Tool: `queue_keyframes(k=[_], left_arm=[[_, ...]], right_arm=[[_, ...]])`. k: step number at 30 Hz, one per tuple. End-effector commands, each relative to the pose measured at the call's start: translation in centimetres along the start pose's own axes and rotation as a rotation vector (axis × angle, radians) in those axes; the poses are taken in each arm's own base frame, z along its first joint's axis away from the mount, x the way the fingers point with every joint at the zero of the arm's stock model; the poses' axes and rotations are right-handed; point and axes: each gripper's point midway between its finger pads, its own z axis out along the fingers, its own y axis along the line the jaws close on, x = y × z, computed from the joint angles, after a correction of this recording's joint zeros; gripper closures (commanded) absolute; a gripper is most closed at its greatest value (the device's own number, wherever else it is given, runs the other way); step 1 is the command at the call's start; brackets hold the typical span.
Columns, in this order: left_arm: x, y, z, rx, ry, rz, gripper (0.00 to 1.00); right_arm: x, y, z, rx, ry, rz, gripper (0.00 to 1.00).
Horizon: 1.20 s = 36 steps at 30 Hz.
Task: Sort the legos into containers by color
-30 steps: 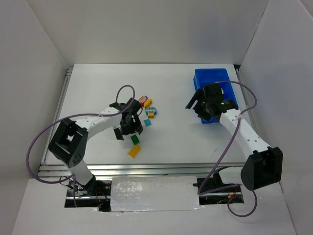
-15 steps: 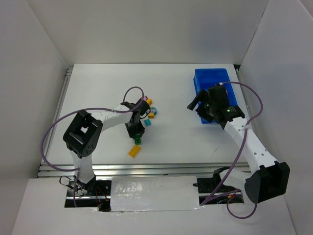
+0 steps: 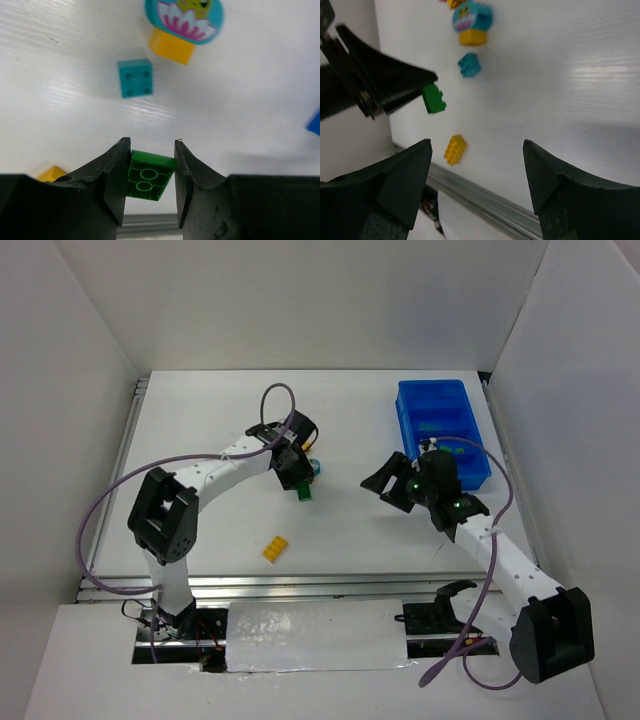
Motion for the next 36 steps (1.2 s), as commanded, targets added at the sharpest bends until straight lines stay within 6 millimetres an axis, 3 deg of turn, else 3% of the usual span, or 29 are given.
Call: queue_keyframes(k=[1,4,10,17,20,21,23,24,26,28,29,30,33,36], left_arm=[[-0.4,-3.5,-5.0,0.161,0.004,-0.05,1.0],[0.1,-5.3,-7.1,0.241,0.03,-0.054,1.0],[1.4,-8.6,-10.6,0.37,0.059,-0.036,1.0],[2.4,-10.2,-12.0,0.421,0.073,-0.009,1.0],[2.6,-10.3,-12.5,0.43,0.073,-0.003,1.0],[2.5,-10.2,-12.7,0.43,0.066,-0.002,1.0],[2.4,-9.9,-12.9,0.429,0.057,0.001,1.0],[2.2,-9.9,-13.1,0.434,0.05,0.001,0.99],[2.1,-9.9,-13.3,0.439,0.038,0.002,0.9],[1.9,-10.0,-13.8,0.456,0.029,0.009,0.47],[1.7,-10.2,-14.1,0.466,0.022,0.017,0.01],[1.6,-10.1,-14.2,0.463,0.02,0.027,0.01],[-1.1,-8.9,-15.2,0.39,-0.095,0.062,0.01],[-4.0,-6.0,-15.6,0.291,-0.203,0.067,0.01]], right_arm=[[0.8,7.3,-1.7,-0.387,-0.031,-0.113,0.19],[2.0,8.6,-1.7,-0.442,-0.017,-0.164,0.19],[2.2,10.6,-0.9,-0.496,-0.002,-0.198,0.2],[2.8,12.9,0.2,-0.507,0.041,-0.221,0.24],[3.1,12.7,1.0,-0.49,0.044,-0.212,0.38],[3.0,12.7,1.1,-0.486,0.042,-0.208,0.5],[3.1,12.8,1.2,-0.494,0.046,-0.206,0.63],[3.2,12.8,1.3,-0.492,0.05,-0.206,0.94],[3.2,12.6,1.4,-0.483,0.046,-0.199,1.0],[3.2,12.7,1.3,-0.489,0.043,-0.199,1.0],[3.2,12.5,1.4,-0.483,0.042,-0.197,1.0],[3.2,12.3,1.4,-0.476,0.038,-0.201,1.0],[1.6,9.7,2.2,-0.33,-0.019,-0.173,1.0],[-1.8,4.4,2.8,-0.059,-0.117,-0.06,1.0]])
